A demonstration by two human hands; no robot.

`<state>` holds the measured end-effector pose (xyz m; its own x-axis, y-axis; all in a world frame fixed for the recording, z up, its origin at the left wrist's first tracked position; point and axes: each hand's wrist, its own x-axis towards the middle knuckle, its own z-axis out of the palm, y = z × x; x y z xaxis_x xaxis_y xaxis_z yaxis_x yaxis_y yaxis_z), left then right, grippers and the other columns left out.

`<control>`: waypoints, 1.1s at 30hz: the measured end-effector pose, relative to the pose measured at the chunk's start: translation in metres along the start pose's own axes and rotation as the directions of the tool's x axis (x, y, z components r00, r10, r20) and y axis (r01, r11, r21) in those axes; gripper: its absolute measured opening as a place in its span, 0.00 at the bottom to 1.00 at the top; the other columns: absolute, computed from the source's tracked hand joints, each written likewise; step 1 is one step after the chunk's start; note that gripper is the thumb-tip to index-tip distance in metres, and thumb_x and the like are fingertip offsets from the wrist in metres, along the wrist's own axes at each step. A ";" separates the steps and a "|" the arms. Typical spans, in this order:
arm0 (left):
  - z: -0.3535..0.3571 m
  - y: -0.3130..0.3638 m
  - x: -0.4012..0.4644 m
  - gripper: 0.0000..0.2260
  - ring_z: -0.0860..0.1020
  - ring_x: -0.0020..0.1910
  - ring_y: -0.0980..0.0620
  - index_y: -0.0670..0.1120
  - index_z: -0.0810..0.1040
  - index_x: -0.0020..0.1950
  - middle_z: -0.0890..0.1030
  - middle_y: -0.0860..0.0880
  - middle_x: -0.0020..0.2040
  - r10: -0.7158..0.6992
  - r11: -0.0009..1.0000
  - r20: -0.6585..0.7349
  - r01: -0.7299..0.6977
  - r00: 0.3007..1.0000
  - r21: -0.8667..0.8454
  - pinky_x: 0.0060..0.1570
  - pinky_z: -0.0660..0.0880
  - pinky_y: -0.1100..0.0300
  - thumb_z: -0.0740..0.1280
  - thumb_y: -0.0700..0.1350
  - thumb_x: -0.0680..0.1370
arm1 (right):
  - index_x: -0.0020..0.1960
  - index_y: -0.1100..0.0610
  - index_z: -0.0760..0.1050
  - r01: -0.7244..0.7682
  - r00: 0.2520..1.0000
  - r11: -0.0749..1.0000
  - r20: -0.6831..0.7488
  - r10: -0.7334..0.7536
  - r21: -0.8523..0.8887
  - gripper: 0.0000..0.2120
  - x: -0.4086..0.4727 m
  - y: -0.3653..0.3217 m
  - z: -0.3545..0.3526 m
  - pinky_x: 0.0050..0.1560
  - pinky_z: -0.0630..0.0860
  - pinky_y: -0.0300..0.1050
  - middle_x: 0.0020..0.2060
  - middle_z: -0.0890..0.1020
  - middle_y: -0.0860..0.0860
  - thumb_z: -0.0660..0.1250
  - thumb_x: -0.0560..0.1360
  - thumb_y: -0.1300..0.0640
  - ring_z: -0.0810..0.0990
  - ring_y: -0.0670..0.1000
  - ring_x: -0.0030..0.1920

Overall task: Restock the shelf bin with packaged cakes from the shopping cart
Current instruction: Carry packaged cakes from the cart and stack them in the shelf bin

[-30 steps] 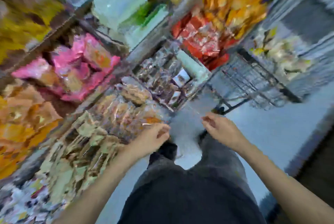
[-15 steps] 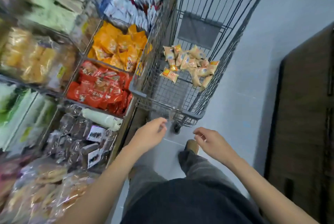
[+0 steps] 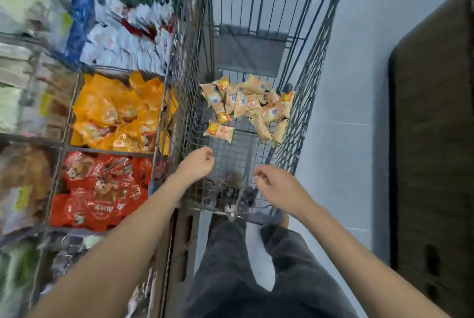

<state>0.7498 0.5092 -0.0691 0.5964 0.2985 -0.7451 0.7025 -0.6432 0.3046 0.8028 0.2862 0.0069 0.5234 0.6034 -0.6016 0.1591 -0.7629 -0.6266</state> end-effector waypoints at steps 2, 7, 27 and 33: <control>0.003 -0.001 0.043 0.14 0.75 0.56 0.43 0.40 0.70 0.64 0.76 0.42 0.57 0.073 0.987 0.076 -0.084 0.994 0.141 0.52 0.72 0.55 0.57 0.44 0.80 | 0.56 0.56 0.74 -0.073 0.997 0.996 0.020 0.072 0.044 0.12 0.028 0.002 0.012 0.51 0.75 0.49 0.47 0.80 0.51 0.56 0.80 0.53 0.78 0.53 0.49; 0.009 0.003 0.141 0.14 0.72 0.60 0.41 0.40 0.71 0.64 0.73 0.41 0.62 0.175 0.883 0.099 -0.201 0.980 0.424 0.56 0.71 0.50 0.58 0.40 0.79 | 0.53 0.61 0.75 -0.371 0.929 0.865 0.133 0.347 0.337 0.12 0.095 0.022 0.049 0.47 0.72 0.46 0.49 0.81 0.58 0.56 0.81 0.55 0.78 0.54 0.48; 0.039 0.024 0.191 0.10 0.75 0.50 0.50 0.47 0.74 0.55 0.77 0.49 0.52 0.148 0.988 0.146 -0.141 0.978 -0.059 0.44 0.70 0.57 0.67 0.48 0.76 | 0.62 0.54 0.72 -0.517 0.812 0.670 0.059 0.580 0.532 0.13 0.159 0.054 0.058 0.58 0.73 0.52 0.56 0.79 0.50 0.57 0.80 0.51 0.77 0.51 0.54; 0.032 0.044 0.128 0.13 0.79 0.57 0.46 0.45 0.76 0.60 0.81 0.44 0.56 0.178 0.608 0.461 0.271 0.870 -0.746 0.60 0.75 0.50 0.66 0.48 0.77 | 0.74 0.55 0.58 -0.398 0.779 0.384 0.085 0.621 0.833 0.34 0.158 0.049 0.055 0.58 0.75 0.50 0.63 0.74 0.50 0.65 0.75 0.42 0.77 0.50 0.57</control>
<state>0.8444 0.4960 -0.1700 0.4648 -0.1796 -0.8670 0.8784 0.2163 0.4261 0.8472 0.3571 -0.1459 0.4350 0.0157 -0.9003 -0.8446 -0.3394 -0.4140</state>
